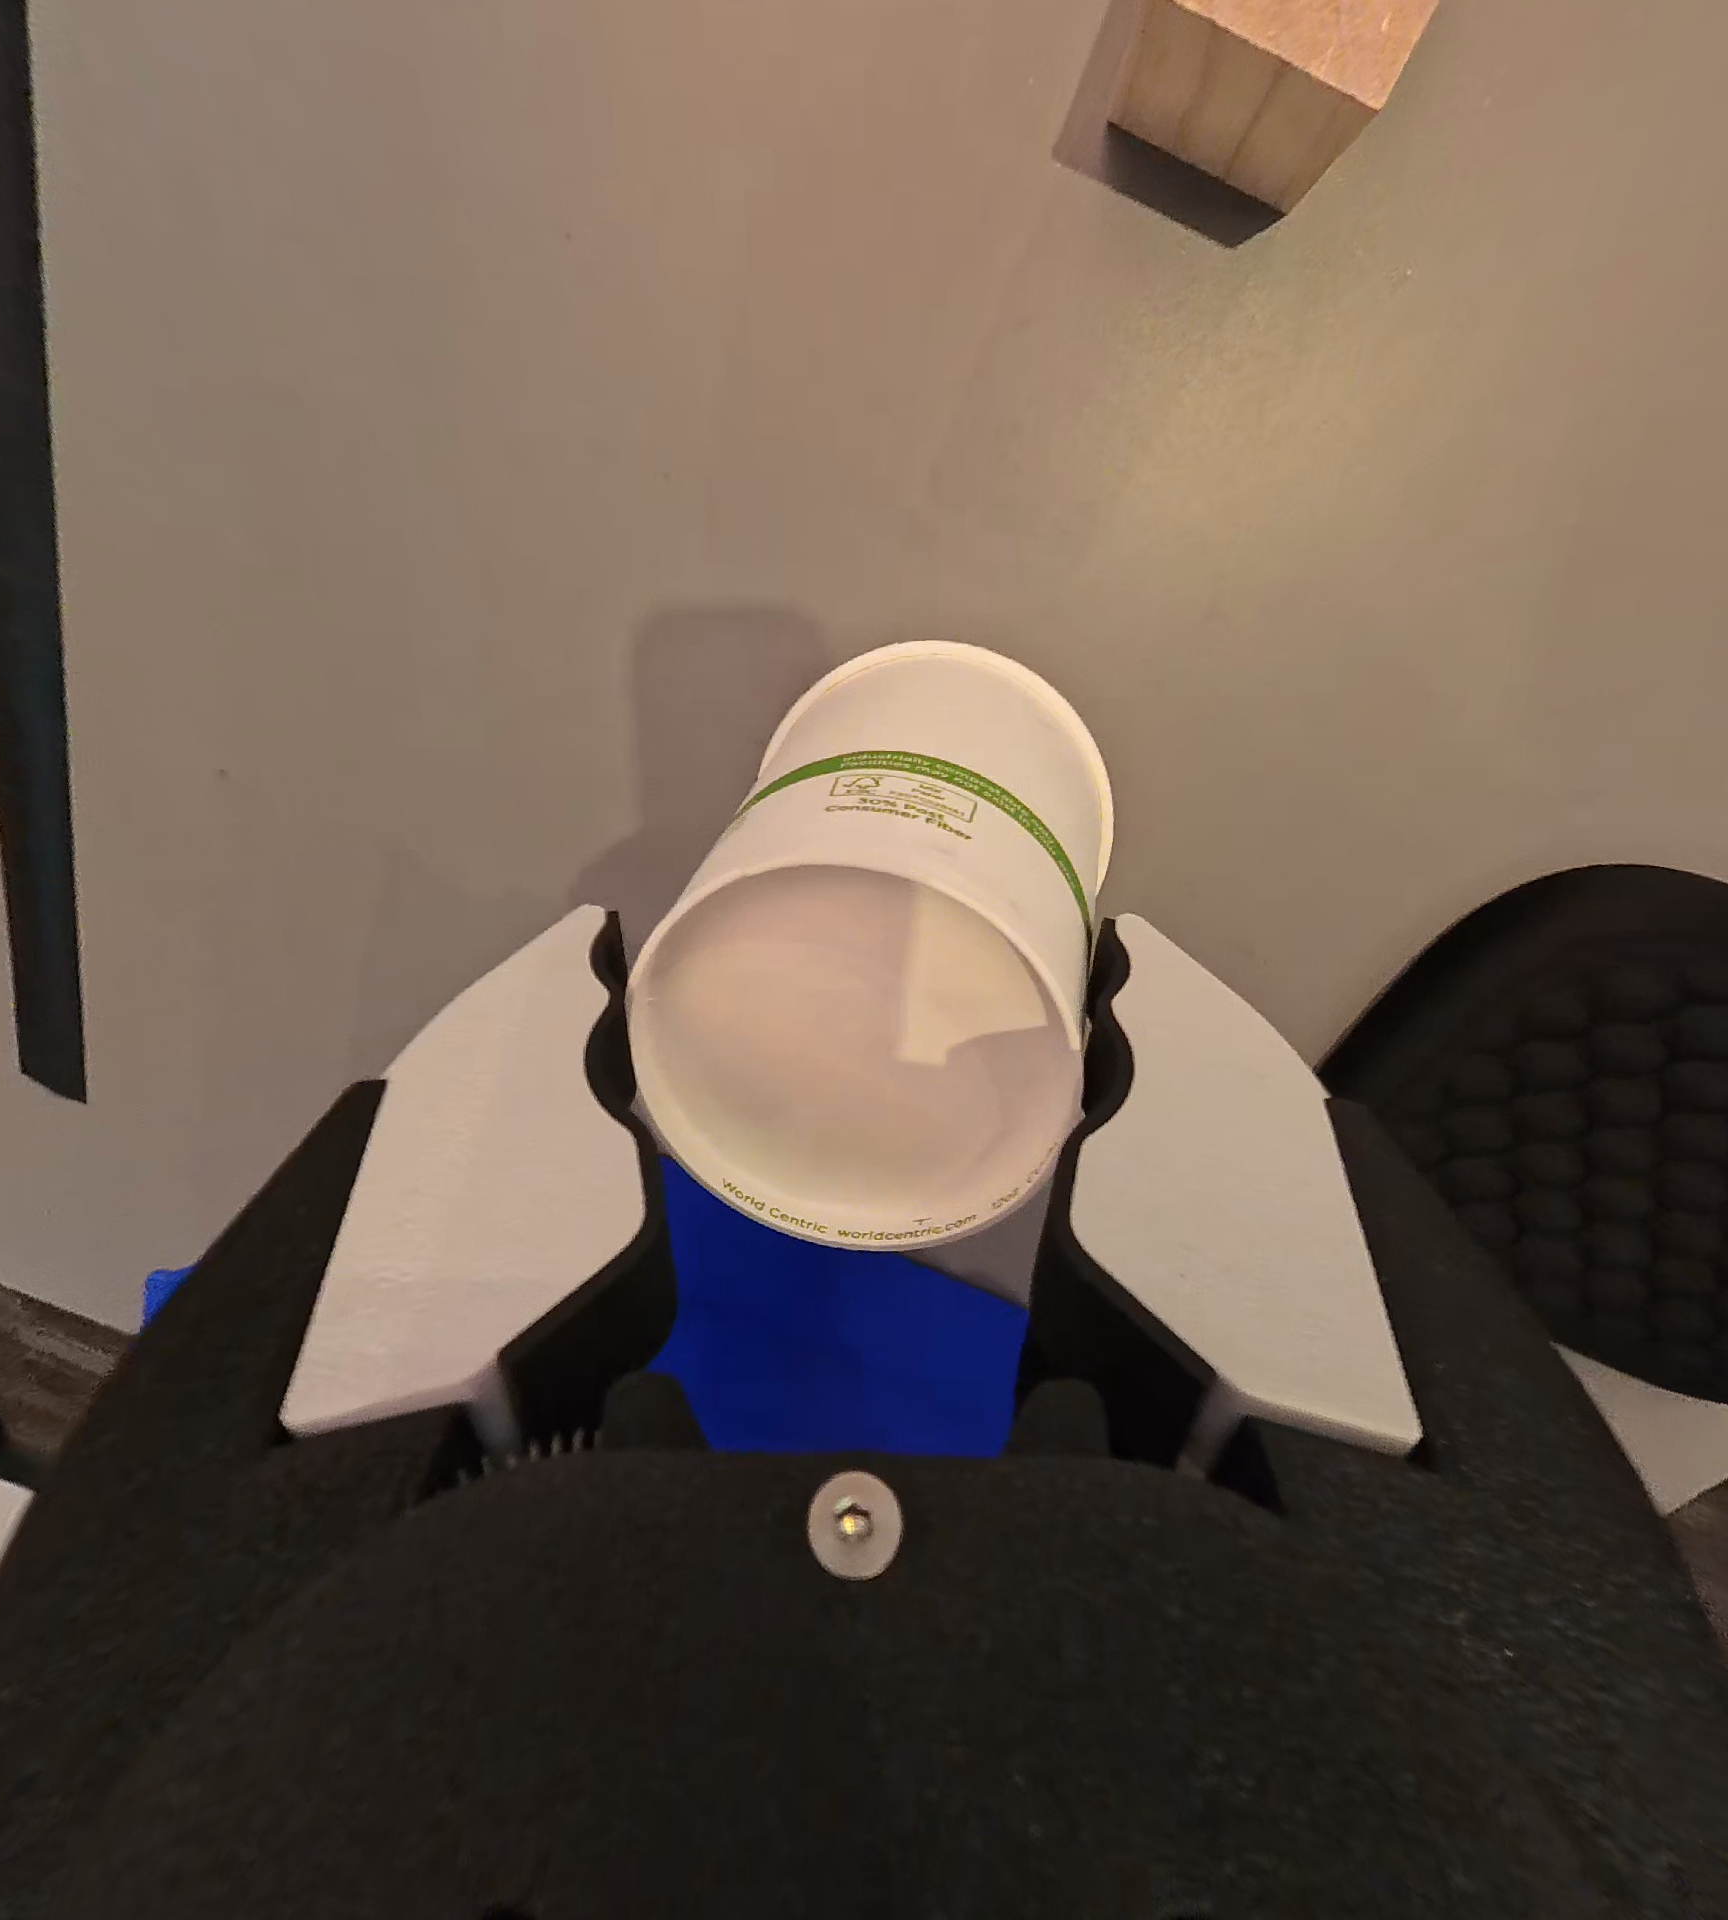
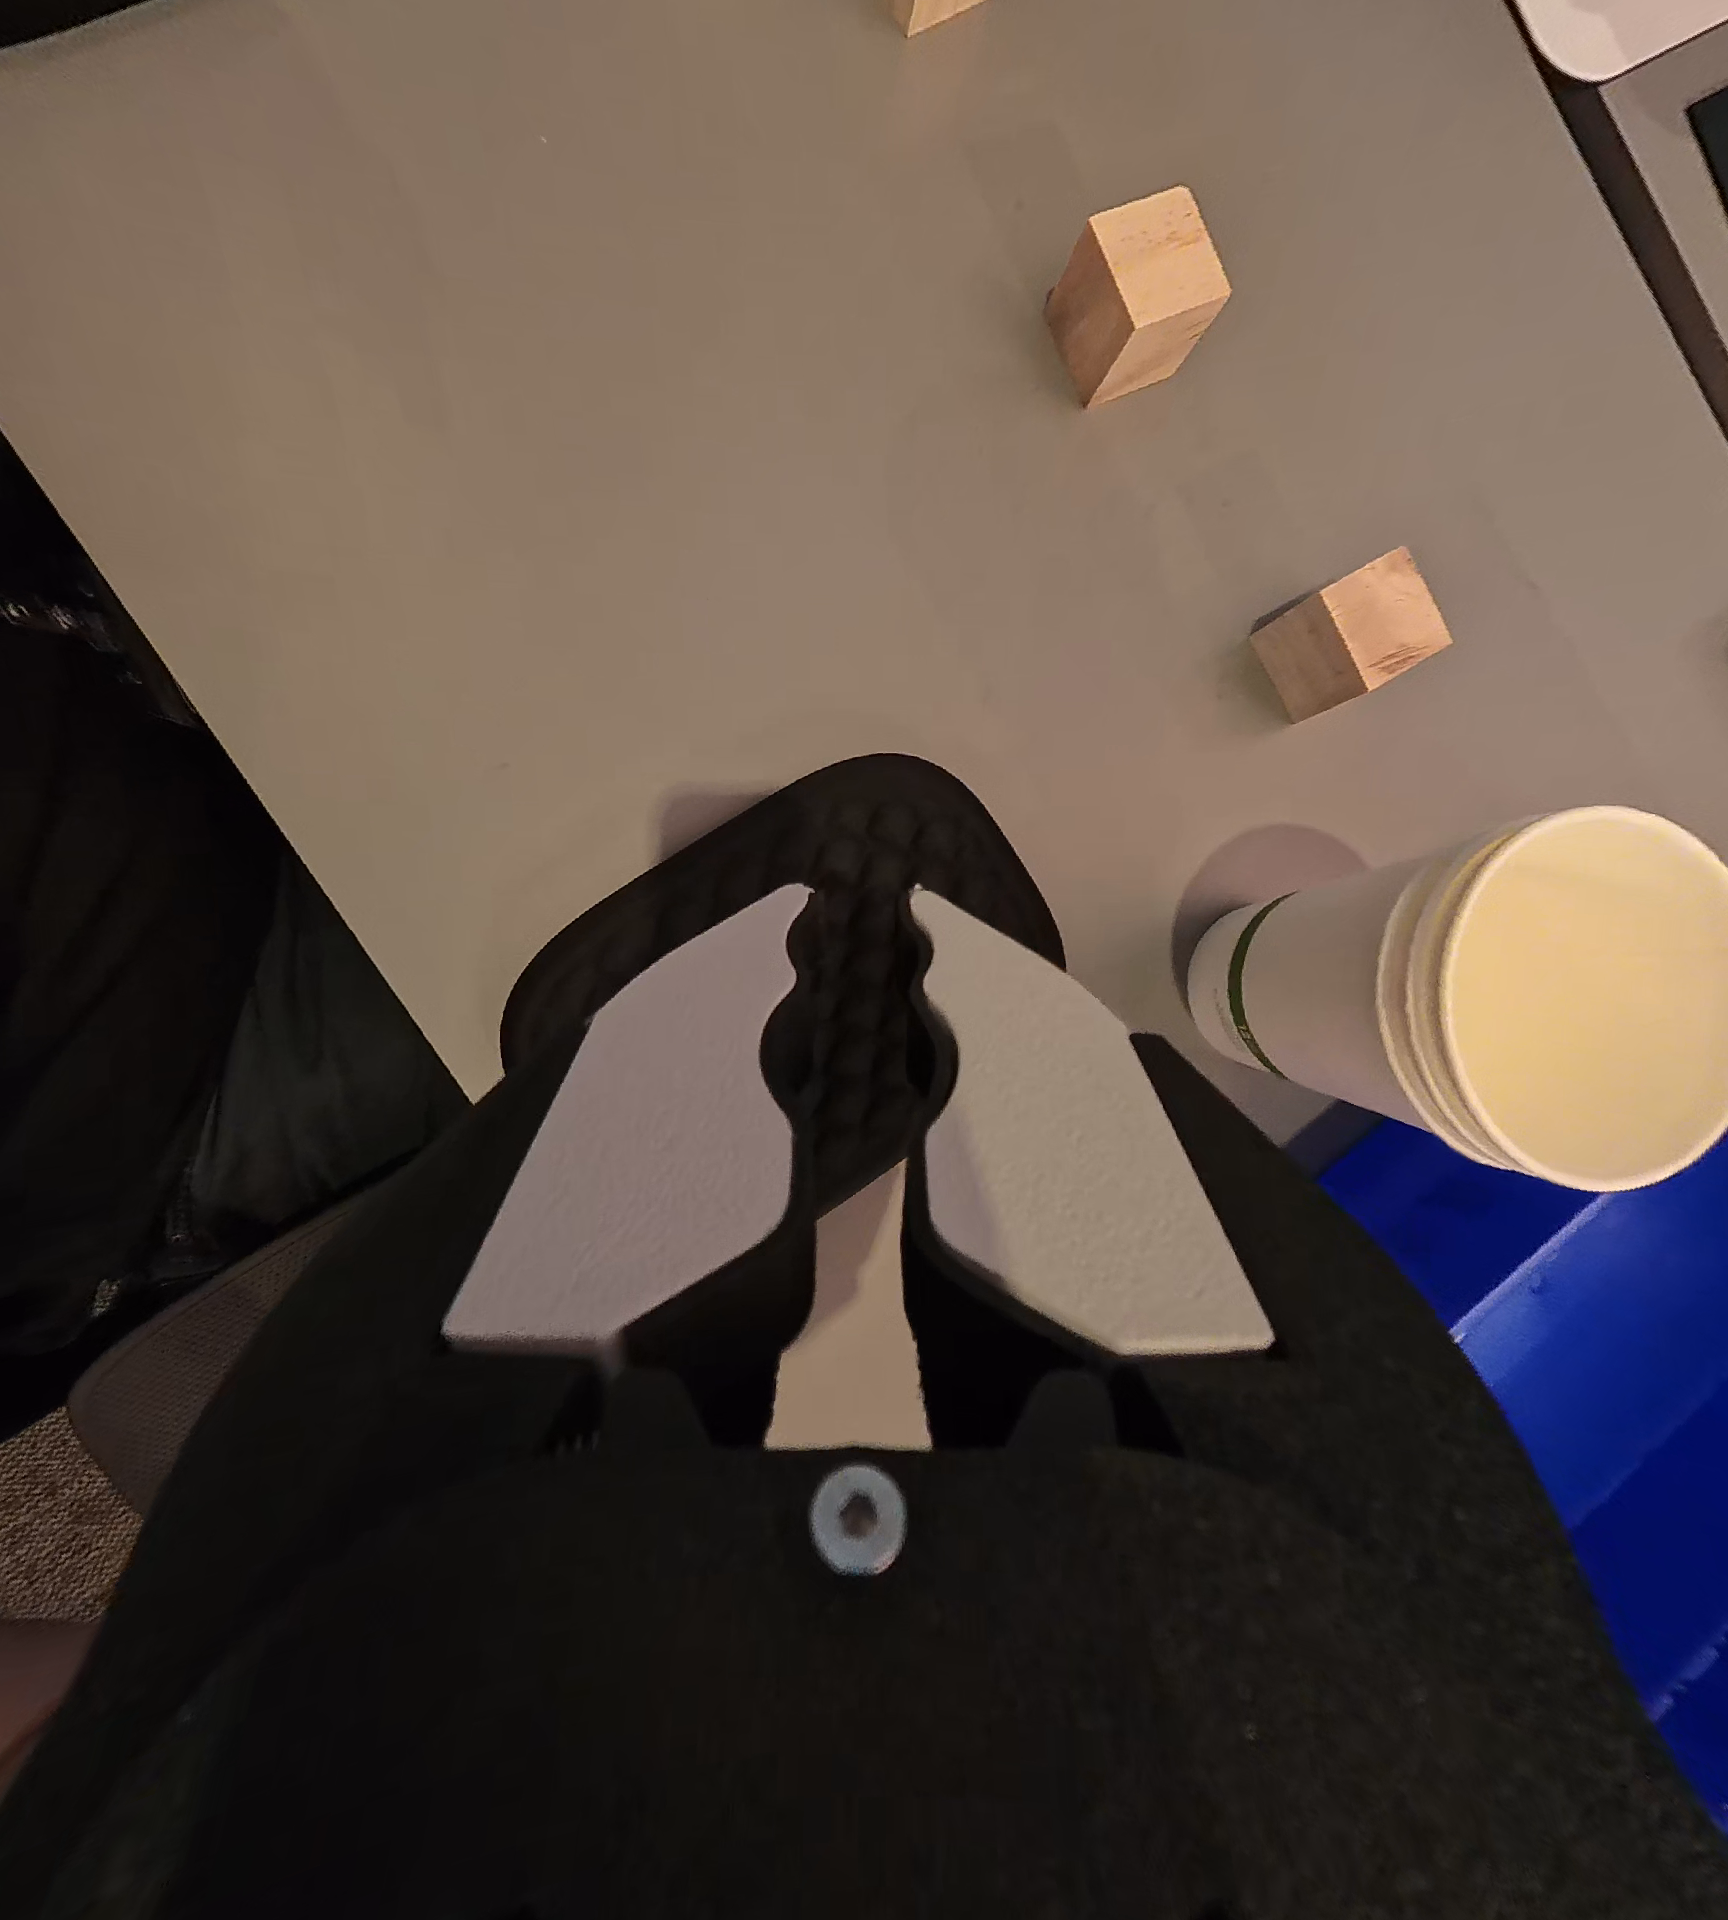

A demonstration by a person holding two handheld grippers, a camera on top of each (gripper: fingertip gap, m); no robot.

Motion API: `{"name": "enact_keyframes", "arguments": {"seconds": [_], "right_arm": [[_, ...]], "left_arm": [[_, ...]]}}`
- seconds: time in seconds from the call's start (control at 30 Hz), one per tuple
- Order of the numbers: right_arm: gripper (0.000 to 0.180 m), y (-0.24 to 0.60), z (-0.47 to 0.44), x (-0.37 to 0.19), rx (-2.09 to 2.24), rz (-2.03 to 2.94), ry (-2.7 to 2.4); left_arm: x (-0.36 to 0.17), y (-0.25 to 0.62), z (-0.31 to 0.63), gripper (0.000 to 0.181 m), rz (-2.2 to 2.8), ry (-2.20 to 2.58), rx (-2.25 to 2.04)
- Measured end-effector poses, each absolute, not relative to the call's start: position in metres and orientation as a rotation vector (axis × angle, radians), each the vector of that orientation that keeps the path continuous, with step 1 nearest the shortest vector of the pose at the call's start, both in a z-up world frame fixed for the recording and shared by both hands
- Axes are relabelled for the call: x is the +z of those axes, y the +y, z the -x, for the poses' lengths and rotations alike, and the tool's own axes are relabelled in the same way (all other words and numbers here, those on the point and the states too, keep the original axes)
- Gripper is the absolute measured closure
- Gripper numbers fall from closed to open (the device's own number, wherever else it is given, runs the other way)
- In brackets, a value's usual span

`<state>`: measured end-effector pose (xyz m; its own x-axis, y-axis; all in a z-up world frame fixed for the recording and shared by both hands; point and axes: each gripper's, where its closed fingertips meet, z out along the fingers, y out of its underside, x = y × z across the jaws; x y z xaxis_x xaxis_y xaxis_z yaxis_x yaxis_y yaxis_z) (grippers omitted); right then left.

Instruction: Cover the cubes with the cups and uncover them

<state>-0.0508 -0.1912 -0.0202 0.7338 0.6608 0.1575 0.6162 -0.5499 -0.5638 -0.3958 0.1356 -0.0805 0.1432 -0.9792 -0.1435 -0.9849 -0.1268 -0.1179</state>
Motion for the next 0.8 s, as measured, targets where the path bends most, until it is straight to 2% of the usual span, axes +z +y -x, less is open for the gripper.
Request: {"name": "enact_keyframes", "arguments": {"seconds": [0.27,0.6,0.8], "right_arm": [[0.166,-0.193,0.050,-0.020,0.088,2.327,-0.952],[0.163,-0.171,0.075,0.001,0.168,2.121,-0.866],[0.146,-0.144,0.147,0.050,0.500,1.750,-0.796]], "left_arm": [[-0.044,0.123,0.389,0.096,2.126,1.936,-0.003],[0.053,0.075,0.351,0.096,1.797,1.844,-0.250],[0.105,-0.003,0.286,0.096,1.448,1.779,-0.586]]}}
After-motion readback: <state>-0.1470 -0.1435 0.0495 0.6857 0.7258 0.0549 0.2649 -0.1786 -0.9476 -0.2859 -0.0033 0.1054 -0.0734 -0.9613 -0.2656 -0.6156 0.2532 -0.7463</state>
